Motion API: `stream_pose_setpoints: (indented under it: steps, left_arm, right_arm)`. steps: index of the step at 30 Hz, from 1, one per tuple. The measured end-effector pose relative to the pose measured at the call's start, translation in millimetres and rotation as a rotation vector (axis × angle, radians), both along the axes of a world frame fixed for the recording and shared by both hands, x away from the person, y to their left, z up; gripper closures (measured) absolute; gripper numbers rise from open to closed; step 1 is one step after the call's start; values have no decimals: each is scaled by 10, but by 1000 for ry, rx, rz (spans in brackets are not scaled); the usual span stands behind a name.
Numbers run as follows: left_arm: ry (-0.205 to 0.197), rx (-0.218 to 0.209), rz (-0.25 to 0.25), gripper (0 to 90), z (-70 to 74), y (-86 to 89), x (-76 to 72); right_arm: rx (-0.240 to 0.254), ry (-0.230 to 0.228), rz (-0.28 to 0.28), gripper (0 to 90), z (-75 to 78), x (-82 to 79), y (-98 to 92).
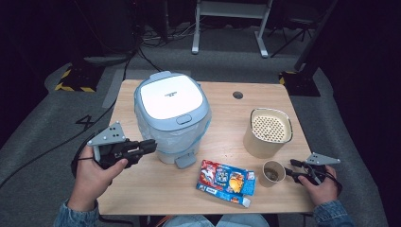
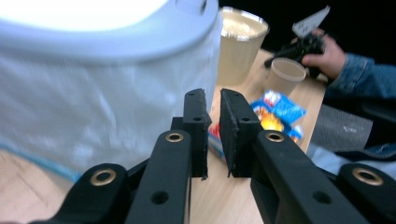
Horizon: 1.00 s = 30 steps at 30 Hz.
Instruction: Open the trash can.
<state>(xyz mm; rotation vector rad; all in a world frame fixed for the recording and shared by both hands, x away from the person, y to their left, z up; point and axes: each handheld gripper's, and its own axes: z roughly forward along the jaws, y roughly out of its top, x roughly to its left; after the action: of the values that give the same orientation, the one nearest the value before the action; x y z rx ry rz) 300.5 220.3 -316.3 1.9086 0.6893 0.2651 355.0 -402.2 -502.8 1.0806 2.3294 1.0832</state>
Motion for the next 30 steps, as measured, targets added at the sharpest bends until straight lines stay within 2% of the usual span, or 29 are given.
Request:
stream_pose_setpoints:
  steps: [7, 8, 14, 21, 27, 30]
  left_arm:
    - [-63, 21, -23, 838, 237, -84, 73]
    - [-84, 23, -28, 841, 303, -109, 106]
    - [-131, 48, -24, 838, 409, -190, 171]
    - [-136, 62, -26, 867, 453, -372, 350]
    - [-120, 70, -27, 896, 432, -508, 494]
    - [-109, 94, -31, 900, 413, -582, 536]
  right_arm:
    - [2, 1, 0, 449, 0, 2, -2]
    - [2, 1, 0, 449, 0, 2, -2]
    - [2, 1, 0, 449, 0, 1, -2]
    - [2, 1, 0, 449, 0, 1, -3]
    - [2, 1, 0, 449, 0, 1, -3]
    - [2, 1, 0, 449, 0, 1, -3]
